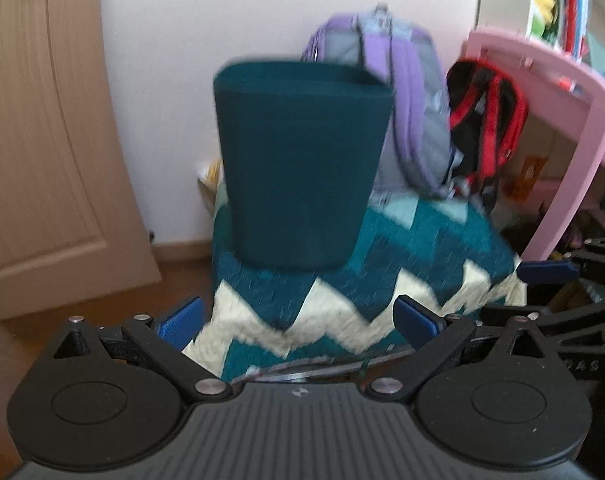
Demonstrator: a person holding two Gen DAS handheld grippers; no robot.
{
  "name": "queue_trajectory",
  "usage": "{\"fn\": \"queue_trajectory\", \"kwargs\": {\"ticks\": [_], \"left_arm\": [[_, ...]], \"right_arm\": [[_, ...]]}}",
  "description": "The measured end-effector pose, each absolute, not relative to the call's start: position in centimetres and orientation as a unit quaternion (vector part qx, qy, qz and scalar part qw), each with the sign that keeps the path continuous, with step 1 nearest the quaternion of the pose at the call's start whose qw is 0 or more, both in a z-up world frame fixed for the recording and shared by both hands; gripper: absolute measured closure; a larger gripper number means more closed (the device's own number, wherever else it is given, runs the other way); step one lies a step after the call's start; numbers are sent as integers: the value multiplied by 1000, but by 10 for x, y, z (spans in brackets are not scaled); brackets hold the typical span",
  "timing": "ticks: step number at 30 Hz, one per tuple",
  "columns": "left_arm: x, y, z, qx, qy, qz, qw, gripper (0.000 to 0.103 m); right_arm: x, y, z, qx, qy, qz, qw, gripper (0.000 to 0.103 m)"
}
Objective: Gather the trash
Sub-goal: 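Withdraw both tools from the bin and lower them toward the floor trash, then grasp beige coffee stick sachet with left tool while right tool grasps white tissue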
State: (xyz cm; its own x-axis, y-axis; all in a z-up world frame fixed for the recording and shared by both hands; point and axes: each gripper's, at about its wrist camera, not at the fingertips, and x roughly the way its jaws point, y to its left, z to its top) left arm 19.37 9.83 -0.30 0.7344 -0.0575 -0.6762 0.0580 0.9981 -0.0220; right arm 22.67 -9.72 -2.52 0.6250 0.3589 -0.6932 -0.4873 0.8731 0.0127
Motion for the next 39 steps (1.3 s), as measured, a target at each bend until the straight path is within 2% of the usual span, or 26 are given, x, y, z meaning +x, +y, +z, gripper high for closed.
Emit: {"fn": "queue_trajectory", "kwargs": {"ticks": [13, 20, 24, 36, 39], "left_arm": [[238, 135, -159, 0, 453, -58, 889, 2], [265, 131, -248, 89, 484, -109, 864, 2], [278, 134, -303, 103, 515, -128, 841, 2], [268, 121, -457, 176, 570, -207, 775, 3], [264, 116, -490, 195, 585, -221, 755, 11]], "right_arm": [[287, -72, -182, -75, 474, 239, 844, 47], [322, -67, -271, -54, 532, 235, 812, 47], [338, -66, -324, -48, 569, 222, 790, 47], [354, -32, -448, -204, 611, 299, 704, 49], [358, -27, -467, -217, 625, 318, 679, 49]]}}
